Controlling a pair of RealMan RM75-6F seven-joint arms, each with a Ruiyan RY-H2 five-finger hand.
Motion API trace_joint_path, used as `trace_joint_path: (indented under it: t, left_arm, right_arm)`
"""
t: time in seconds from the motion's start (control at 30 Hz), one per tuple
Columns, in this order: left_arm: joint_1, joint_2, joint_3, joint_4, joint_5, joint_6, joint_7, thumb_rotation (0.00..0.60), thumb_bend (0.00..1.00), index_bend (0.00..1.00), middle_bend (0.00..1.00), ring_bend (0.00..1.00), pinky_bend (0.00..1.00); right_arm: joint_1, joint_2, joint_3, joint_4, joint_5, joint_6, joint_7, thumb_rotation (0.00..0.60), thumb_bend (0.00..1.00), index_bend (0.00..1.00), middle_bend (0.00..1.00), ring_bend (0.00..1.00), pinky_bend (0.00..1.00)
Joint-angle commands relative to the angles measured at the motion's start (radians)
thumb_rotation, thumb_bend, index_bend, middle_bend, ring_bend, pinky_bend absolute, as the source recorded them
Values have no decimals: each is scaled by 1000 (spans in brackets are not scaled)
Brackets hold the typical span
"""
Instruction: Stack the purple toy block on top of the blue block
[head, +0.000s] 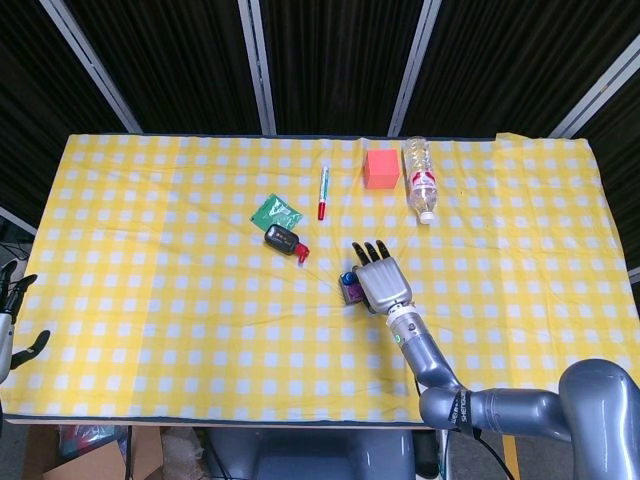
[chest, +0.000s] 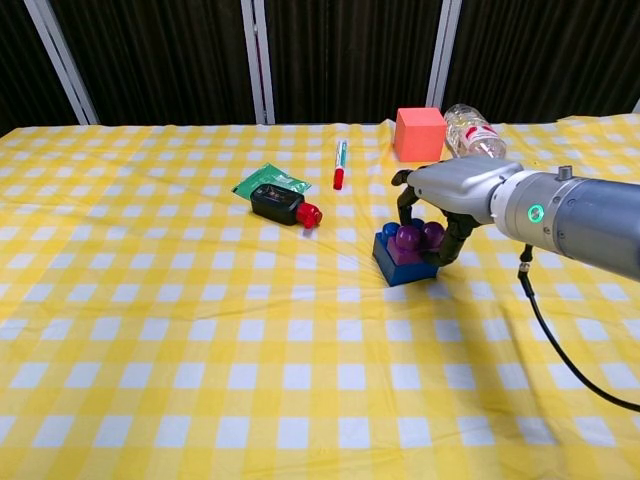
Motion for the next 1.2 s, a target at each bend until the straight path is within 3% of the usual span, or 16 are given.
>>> trace_joint_path:
  t: [0.03,0.87,1.2]
  left_arm:
    - [1,0,0,0,0,1,0,600,271,159,8,0,120]
    - [4,3,-1,-3,2,6,-3,600,271,160,8,0,120]
    - [4,2,-1,-3,2,6,-2,600,271,160,8,0,120]
  right_arm:
    - [0,3,-2,-6,4,6,-8,600,387,19,0,0,0]
    - [5,43,-4,-117,7,79,-70,600,388,0,0,0,0]
    - [-1,43,18,-131,-23,85,-32,600,387,0,0,0,0]
